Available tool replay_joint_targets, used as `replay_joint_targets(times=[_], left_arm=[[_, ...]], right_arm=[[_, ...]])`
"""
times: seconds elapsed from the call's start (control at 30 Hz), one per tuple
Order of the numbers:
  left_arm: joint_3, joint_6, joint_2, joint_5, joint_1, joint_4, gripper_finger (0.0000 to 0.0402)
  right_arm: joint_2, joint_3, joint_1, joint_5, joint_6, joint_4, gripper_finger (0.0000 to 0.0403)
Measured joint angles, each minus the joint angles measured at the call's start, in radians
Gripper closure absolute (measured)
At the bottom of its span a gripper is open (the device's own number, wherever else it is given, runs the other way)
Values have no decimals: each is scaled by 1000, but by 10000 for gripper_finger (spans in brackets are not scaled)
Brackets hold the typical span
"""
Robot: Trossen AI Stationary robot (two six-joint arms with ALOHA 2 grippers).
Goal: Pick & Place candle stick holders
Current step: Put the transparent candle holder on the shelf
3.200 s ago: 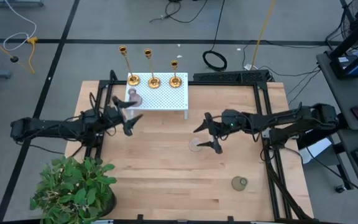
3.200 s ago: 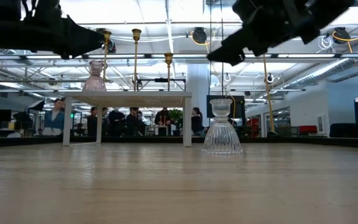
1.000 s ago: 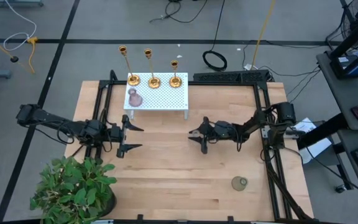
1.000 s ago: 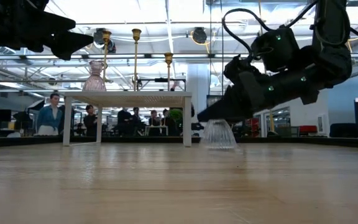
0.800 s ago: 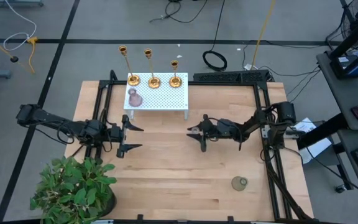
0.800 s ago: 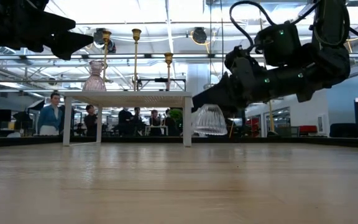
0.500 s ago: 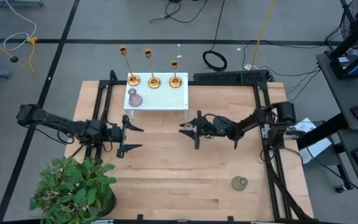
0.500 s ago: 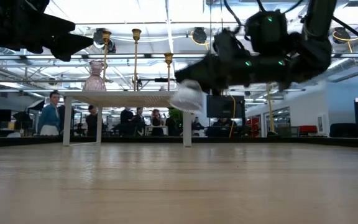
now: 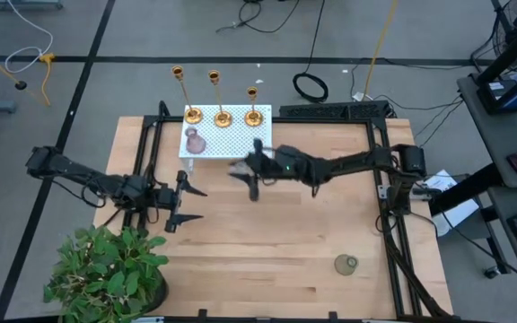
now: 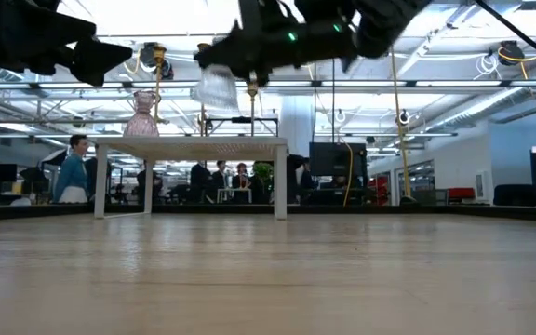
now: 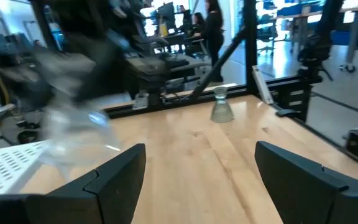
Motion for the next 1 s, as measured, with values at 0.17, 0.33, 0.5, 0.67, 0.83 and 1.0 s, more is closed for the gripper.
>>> replay_joint_targets(times=[0.17, 0.33, 0.5, 0.67, 0.83, 1.0], left_arm=[[0, 0, 0, -5, -43, 1, 92], [0, 6, 0, -41, -58, 2, 92], [0, 35, 0, -45, -58, 24, 92], [0, 26, 0, -46, -58, 27, 92], [0, 26, 0, -46, -59, 27, 92], [0, 26, 0, -46, -59, 21, 92]], right_arm=[[8, 114, -55, -4, -42, -49, 284], [38, 142, -105, -3, -42, -9, 288], [133, 234, -132, -8, -43, -37, 284], [220, 336, -154, -10, -45, -43, 288], [279, 383, -178, -8, -36, -62, 286], [318, 394, -199, -8, -26, -68, 282]])
